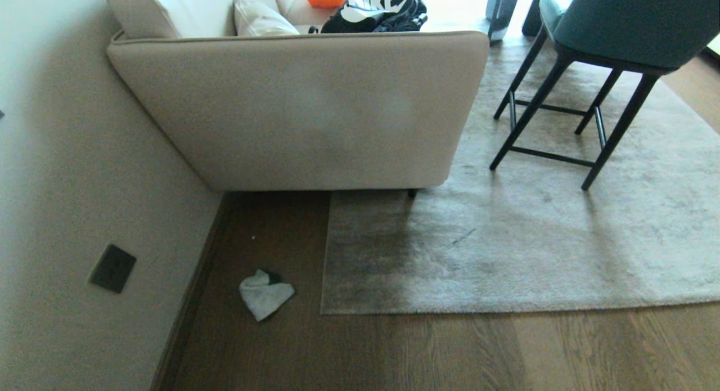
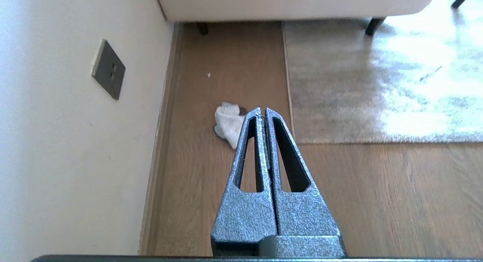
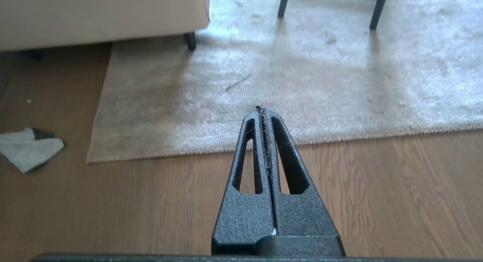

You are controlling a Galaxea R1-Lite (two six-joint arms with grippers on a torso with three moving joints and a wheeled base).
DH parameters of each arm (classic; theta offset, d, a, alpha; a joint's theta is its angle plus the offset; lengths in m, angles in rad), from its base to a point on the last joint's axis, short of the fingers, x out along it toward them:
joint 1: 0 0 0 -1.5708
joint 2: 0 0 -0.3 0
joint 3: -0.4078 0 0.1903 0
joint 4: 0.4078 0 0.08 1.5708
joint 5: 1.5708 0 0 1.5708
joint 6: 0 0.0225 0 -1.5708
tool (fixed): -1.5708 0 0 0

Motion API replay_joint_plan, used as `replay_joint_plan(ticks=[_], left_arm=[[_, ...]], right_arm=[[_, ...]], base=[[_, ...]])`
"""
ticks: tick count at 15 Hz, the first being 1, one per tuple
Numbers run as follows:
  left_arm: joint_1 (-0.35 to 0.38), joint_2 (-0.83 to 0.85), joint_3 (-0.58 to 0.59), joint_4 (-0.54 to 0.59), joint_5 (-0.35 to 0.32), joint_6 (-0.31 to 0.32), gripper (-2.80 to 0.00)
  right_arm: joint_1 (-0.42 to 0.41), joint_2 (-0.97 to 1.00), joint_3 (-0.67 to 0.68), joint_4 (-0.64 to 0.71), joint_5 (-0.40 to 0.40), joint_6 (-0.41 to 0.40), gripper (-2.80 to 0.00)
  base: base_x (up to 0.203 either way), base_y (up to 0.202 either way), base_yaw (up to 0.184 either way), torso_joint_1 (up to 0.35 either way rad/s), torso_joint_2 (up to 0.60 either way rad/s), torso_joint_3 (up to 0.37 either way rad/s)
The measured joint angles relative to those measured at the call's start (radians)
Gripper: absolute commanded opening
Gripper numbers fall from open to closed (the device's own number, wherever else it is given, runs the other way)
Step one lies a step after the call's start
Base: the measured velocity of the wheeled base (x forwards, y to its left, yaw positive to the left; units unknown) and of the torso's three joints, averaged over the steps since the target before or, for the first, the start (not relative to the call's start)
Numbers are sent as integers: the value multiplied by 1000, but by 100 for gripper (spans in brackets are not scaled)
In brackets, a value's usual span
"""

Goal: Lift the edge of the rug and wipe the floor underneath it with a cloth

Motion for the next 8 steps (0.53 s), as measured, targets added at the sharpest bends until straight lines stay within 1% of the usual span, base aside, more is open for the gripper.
replay_joint_plan(ticks=[8], left_arm=[[-1, 0, 0, 0, 0, 0, -280]], right_arm=[[0, 1, 0, 0, 0, 0, -280]], base=[[0, 0, 0, 3, 1, 201]])
